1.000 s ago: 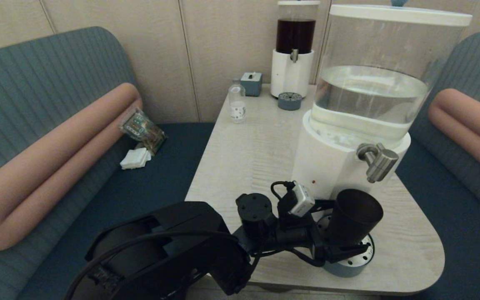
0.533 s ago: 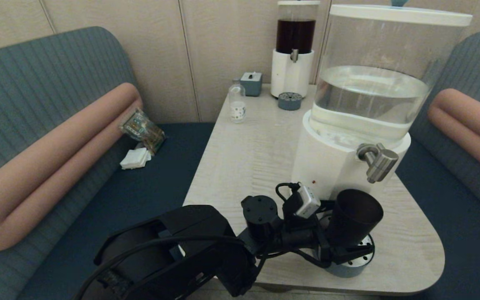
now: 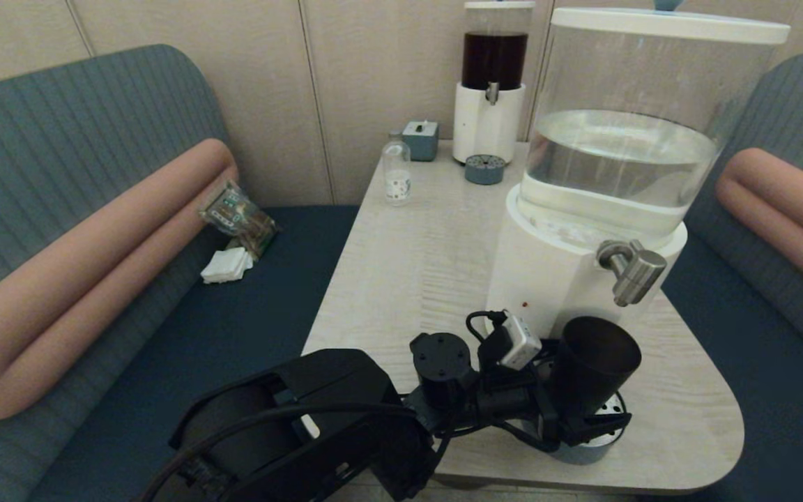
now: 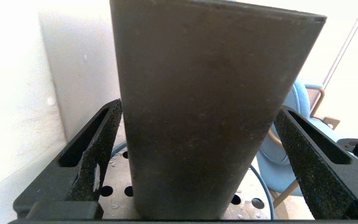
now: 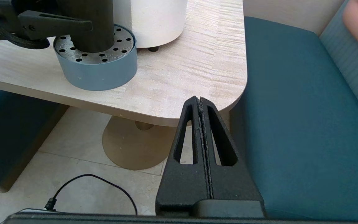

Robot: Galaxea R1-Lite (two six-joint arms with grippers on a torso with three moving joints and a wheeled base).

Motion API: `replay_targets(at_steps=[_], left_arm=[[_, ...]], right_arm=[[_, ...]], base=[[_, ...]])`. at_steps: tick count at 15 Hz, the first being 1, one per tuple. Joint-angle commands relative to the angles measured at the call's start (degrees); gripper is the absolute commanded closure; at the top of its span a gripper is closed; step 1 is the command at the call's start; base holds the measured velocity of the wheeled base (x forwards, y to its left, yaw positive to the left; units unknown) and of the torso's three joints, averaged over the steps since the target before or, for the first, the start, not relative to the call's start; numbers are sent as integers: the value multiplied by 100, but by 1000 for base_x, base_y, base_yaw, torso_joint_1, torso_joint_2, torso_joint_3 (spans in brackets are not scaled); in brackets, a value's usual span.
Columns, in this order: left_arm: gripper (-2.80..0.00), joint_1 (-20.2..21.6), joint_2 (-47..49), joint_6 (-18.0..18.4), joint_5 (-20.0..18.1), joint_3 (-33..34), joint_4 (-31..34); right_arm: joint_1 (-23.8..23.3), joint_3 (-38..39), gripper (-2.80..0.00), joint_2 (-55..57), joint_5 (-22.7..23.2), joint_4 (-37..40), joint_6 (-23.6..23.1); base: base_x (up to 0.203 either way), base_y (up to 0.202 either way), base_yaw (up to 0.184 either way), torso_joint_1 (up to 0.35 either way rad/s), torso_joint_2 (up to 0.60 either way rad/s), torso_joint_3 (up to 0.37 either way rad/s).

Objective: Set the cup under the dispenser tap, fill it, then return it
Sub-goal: Place the cup next to the water dispenser

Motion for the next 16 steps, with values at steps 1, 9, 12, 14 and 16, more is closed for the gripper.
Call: replay_targets(at_steps=[1, 9, 12, 14, 16], left_arm=[[-280, -9, 26, -5, -18, -38, -49], [0, -159, 61, -49, 105, -111, -49], [0, -159, 31, -49, 105, -91, -49], [0, -168, -14, -49, 113, -21, -49], [0, -168, -186, -49, 111, 214, -49]], right_arm=[[2, 8, 0, -11, 3, 0, -4], [2, 9, 0, -11, 3, 0, -4], [2, 8, 0, -5, 3, 0, -4], [2, 9, 0, -11, 3, 0, -4], [2, 9, 0, -4, 3, 0, -4]], base=[[0, 0, 0, 0, 0, 0], [0, 0, 0, 0, 0, 0], [0, 0, 0, 0, 0, 0], [0, 0, 0, 0, 0, 0], [0, 0, 0, 0, 0, 0]])
